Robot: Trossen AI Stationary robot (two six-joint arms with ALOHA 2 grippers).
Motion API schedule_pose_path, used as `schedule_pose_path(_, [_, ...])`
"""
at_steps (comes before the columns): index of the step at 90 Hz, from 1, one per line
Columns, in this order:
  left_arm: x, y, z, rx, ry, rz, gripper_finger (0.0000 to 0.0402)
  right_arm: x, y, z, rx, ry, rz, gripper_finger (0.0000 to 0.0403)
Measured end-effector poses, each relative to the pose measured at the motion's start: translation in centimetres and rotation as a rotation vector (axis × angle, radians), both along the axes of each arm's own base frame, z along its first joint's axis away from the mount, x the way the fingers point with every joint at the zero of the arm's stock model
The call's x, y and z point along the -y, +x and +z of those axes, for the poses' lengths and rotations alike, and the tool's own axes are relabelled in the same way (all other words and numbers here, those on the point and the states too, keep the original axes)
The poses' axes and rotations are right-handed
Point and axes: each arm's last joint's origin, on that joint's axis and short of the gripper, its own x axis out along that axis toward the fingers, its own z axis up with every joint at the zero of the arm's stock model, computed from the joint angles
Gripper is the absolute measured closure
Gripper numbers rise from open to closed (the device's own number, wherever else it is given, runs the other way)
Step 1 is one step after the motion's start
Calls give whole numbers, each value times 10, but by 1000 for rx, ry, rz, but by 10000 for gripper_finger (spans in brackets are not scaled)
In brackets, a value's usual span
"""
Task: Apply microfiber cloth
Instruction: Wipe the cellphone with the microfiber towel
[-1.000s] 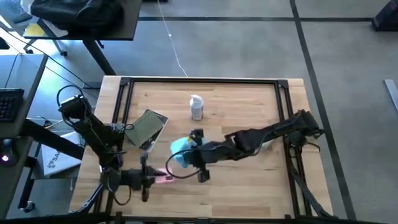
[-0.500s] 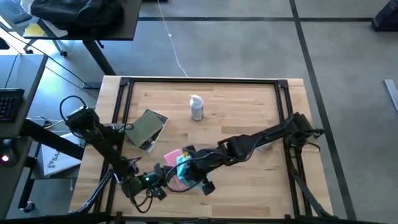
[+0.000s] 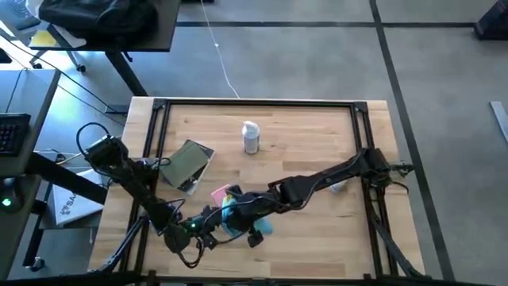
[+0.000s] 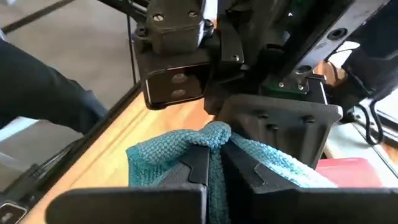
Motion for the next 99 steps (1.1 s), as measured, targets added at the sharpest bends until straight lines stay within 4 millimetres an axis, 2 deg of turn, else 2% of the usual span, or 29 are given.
schedule_pose_path(32, [14, -14, 0, 1, -3, -48, 393, -2, -14, -3, -124, -30, -103, 403])
schedule_pose_path(53, [17, -17, -1, -8, -1, -73, 393, -12, -24, 1, -149, -41, -114, 403])
schedule_pose_path(87, [10, -10, -1, -9, -4, -54, 393, -22, -11, -5, -67, 59, -28, 403])
schedule_pose_path(99, [10, -9, 1, -2, -4, -50, 393, -32, -10, -6, -44, 89, 13, 403])
